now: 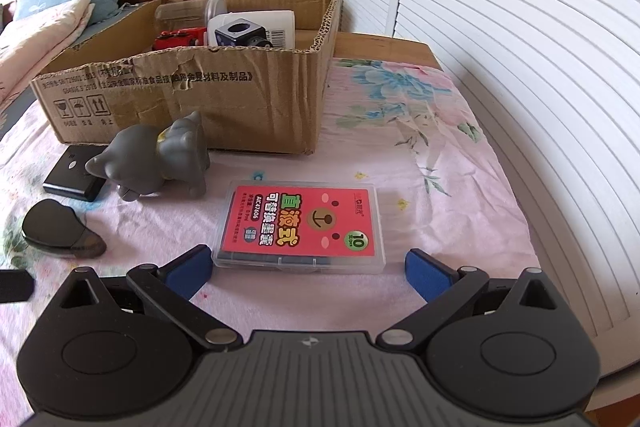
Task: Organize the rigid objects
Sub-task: 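Move the left gripper to the black oval case while the right approaches the red card box, then grasp the black oval case with the left gripper while the right grasps the red card box, then carry both over the box and open both grippers to drop them, then move the left gripper to the black square pad while the right approaches the grey elephant toy, then grasp the black square pad with the left gripper while the right grasps the grey elephant toy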
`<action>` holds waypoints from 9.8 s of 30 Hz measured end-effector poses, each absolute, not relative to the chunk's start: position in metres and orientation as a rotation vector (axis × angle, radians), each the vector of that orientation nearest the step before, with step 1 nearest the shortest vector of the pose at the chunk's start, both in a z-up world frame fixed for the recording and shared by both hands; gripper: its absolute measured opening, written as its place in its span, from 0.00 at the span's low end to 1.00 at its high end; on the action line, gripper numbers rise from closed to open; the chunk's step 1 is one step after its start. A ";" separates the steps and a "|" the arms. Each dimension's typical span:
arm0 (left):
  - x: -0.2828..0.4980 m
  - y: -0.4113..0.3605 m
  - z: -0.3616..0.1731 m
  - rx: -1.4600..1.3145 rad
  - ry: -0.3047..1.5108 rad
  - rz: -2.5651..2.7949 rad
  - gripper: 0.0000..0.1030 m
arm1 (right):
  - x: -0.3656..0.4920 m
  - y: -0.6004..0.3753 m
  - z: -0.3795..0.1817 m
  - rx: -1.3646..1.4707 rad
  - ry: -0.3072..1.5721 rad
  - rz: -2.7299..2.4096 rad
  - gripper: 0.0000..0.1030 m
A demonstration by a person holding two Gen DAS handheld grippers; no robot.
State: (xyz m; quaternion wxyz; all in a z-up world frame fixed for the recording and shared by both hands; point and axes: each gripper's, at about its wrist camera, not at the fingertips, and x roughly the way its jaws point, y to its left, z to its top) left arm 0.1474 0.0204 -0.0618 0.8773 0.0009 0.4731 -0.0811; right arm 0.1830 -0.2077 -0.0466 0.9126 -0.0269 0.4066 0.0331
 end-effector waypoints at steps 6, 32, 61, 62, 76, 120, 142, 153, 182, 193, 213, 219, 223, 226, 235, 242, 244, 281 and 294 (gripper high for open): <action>0.150 0.005 -0.073 -0.030 0.985 -0.099 0.99 | 0.179 -0.212 -0.047 -0.077 0.829 0.117 1.00; 0.160 -0.012 -0.077 -0.003 0.869 -0.032 0.87 | 0.169 -0.224 -0.050 -0.109 0.772 0.208 1.00; 0.158 0.019 -0.080 0.065 0.824 -0.111 0.90 | 0.197 -0.206 -0.050 -0.103 0.773 0.185 1.00; 0.159 0.020 -0.080 0.061 0.826 -0.115 0.90 | 0.198 -0.206 -0.050 -0.103 0.779 0.186 1.00; 0.163 0.022 -0.079 0.091 0.831 -0.185 0.87 | 0.209 -0.204 -0.043 -0.076 0.838 0.122 0.92; 0.158 0.019 -0.023 0.218 0.845 -0.405 0.87 | 0.184 -0.189 -0.037 -0.175 0.915 0.302 0.91; 0.243 0.018 0.029 0.266 0.741 -0.404 0.87 | 0.198 -0.187 0.052 -0.223 0.820 0.378 0.91; 0.306 0.025 0.009 0.235 0.729 -0.272 0.89 | 0.218 -0.180 0.072 -0.225 0.778 0.359 0.91; 0.151 0.077 0.016 0.117 0.647 -0.351 0.99 | 0.327 -0.099 0.096 -0.160 0.817 0.388 0.91; 0.150 0.090 0.012 0.081 0.642 -0.308 0.99 | 0.348 -0.087 0.076 -0.126 0.864 0.336 1.00; 0.136 0.092 0.000 0.070 0.694 -0.260 0.99 | 0.257 -0.105 0.072 -0.046 0.826 0.197 1.00; 0.129 0.096 -0.007 0.054 0.705 -0.234 0.99 | 0.224 -0.108 0.045 -0.028 0.811 0.146 1.00; 0.127 0.100 -0.010 0.024 0.708 -0.218 0.99 | 0.210 -0.110 0.026 0.023 0.803 0.146 1.00; 0.127 0.103 -0.013 0.018 0.709 -0.198 0.99 | 0.206 -0.109 0.011 0.019 0.805 0.138 1.00; 0.130 0.110 -0.025 0.015 0.735 -0.169 0.99 | 0.227 -0.107 -0.021 -0.009 0.857 0.092 1.00; 0.134 0.104 -0.030 0.040 0.748 -0.162 0.99 | 0.242 -0.117 -0.034 0.013 0.888 0.052 1.00; 0.136 0.100 -0.030 0.053 0.750 -0.160 0.99 | 0.241 -0.123 -0.035 0.043 0.894 0.060 1.00; 0.238 0.019 -0.080 0.041 0.921 -0.117 0.99 | 0.220 -0.146 -0.053 -0.082 0.791 0.121 1.00; 0.223 0.047 -0.081 0.083 0.892 -0.138 0.99 | 0.219 -0.146 -0.052 -0.078 0.795 0.112 1.00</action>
